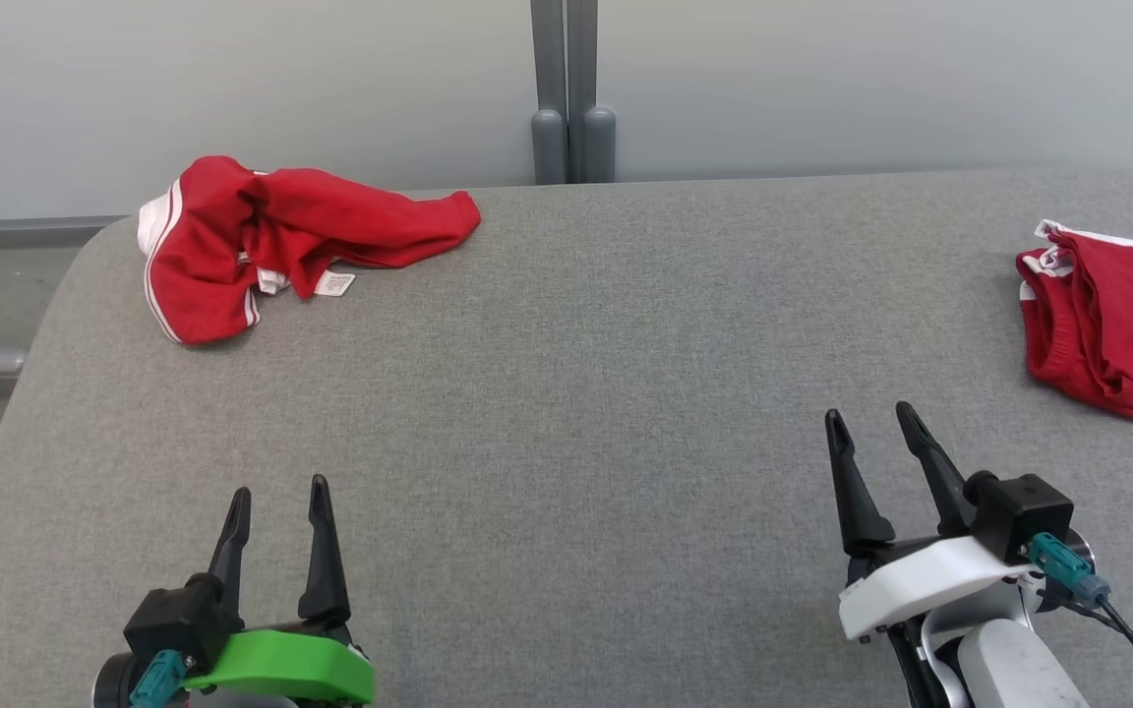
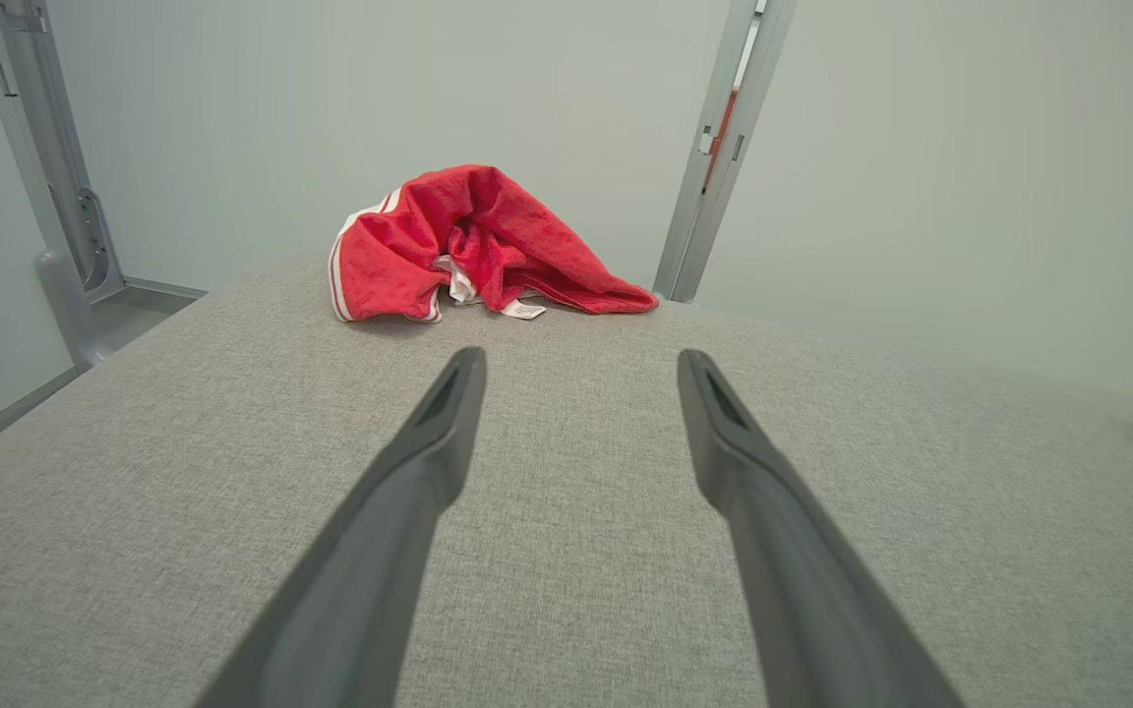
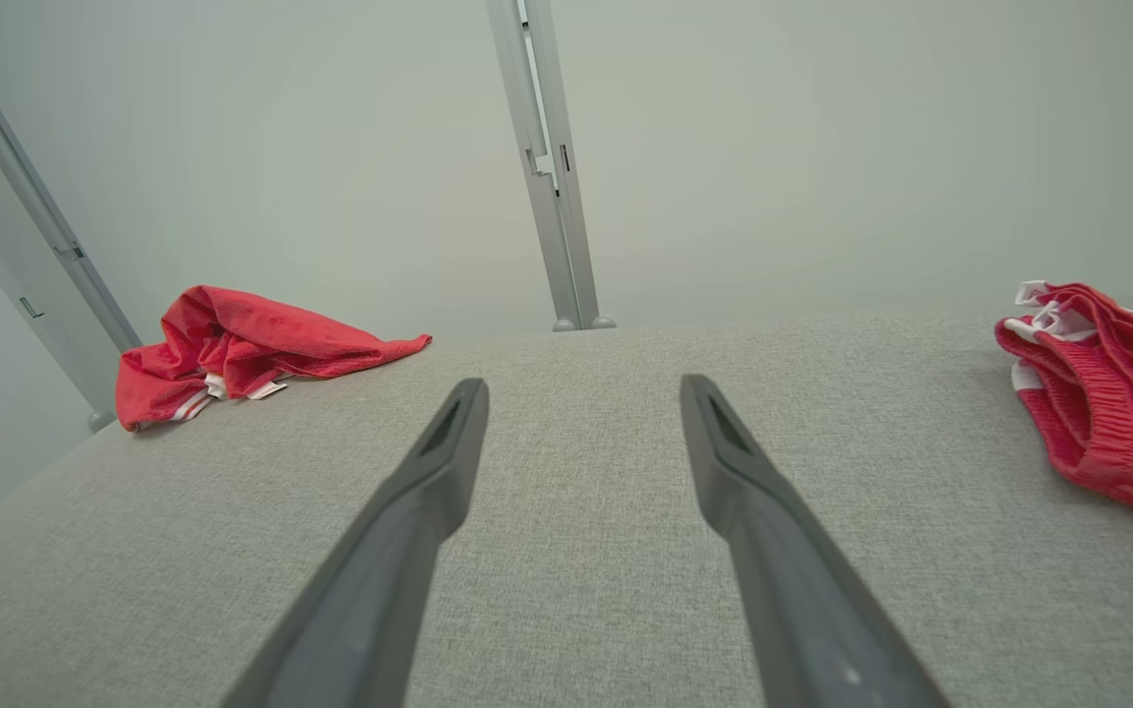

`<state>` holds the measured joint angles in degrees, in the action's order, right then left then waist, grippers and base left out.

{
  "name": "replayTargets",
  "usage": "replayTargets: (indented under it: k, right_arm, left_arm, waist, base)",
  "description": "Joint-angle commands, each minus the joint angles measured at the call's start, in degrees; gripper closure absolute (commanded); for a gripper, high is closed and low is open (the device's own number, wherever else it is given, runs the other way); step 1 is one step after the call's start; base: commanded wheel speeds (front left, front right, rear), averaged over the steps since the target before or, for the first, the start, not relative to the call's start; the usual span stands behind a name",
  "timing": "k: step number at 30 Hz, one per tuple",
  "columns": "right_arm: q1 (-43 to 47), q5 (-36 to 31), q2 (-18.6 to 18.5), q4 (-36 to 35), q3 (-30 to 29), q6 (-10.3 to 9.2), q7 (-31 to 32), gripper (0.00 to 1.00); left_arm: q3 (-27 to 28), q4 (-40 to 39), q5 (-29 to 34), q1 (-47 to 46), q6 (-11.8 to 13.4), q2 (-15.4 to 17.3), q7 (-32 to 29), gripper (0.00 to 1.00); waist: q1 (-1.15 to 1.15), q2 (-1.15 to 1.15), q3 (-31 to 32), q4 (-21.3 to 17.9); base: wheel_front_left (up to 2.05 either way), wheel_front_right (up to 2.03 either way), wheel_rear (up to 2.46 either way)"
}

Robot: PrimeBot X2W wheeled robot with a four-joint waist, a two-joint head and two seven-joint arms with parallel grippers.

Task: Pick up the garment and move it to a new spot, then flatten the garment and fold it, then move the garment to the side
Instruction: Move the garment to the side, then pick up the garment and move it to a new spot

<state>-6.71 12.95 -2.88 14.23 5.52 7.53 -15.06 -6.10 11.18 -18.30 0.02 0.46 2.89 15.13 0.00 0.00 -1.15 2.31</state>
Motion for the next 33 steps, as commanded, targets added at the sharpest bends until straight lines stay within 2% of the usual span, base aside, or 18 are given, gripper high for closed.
replayTargets:
  k: [1, 12, 17, 21, 30, 33]
  right_arm:
    - [0.83, 0.12, -0.05, -0.36, 0.04, -0.08, -0.16, 0.00]
    - [1.94, -0.19, -0.04, 0.63, 0.16, -0.08, -0.16, 0.00]
    - [2.31, -0.53, -0.03, 0.34, 0.34, -0.08, -0.16, 0.00]
    - [2.61, -0.17, -0.03, -0.97, 0.85, -0.08, -0.16, 0.00]
    - [2.72, -0.84, -0.05, -2.04, 1.66, -0.08, -0.10, 0.00]
    - [2.56, -0.66, -0.06, -2.02, 2.15, -0.07, -0.05, 0.00]
  left_arm:
    - [-0.17, -0.20, -0.25, 0.61, 0.15, 0.04, 0.01, 0.00]
    - [-0.72, -0.14, -0.27, 1.14, 0.25, 0.03, 0.01, 0.00]
    - [-0.58, -0.34, -0.72, 0.76, 0.33, 0.05, 0.02, 0.00]
    - [-0.34, -0.65, -0.69, 0.07, 0.40, 0.08, 0.01, 0.00]
    - [0.97, -1.31, -0.27, 1.29, 0.34, 0.09, 0.01, 0.00]
    - [1.69, -1.57, -0.09, 1.92, 0.24, 0.08, 0.01, 0.00]
  waist:
    - [0.00, 0.00, 0.27, 0.00]
    - [0.00, 0.00, 1.27, -0.08]
    - [0.00, 0.00, 1.63, 1.65]
    - [0.00, 0.00, 1.72, 5.92]
    - [0.00, 0.00, 1.59, 21.24]
    - [0.00, 0.00, 1.36, 25.25]
  base:
    - [0.00, 0.00, 0.00]
    - [0.00, 0.00, 0.00]
    - [0.00, 0.00, 0.00]
    - [0.00, 0.00, 0.00]
    - [0.00, 0.00, 0.00]
    - [0.00, 0.00, 0.00]
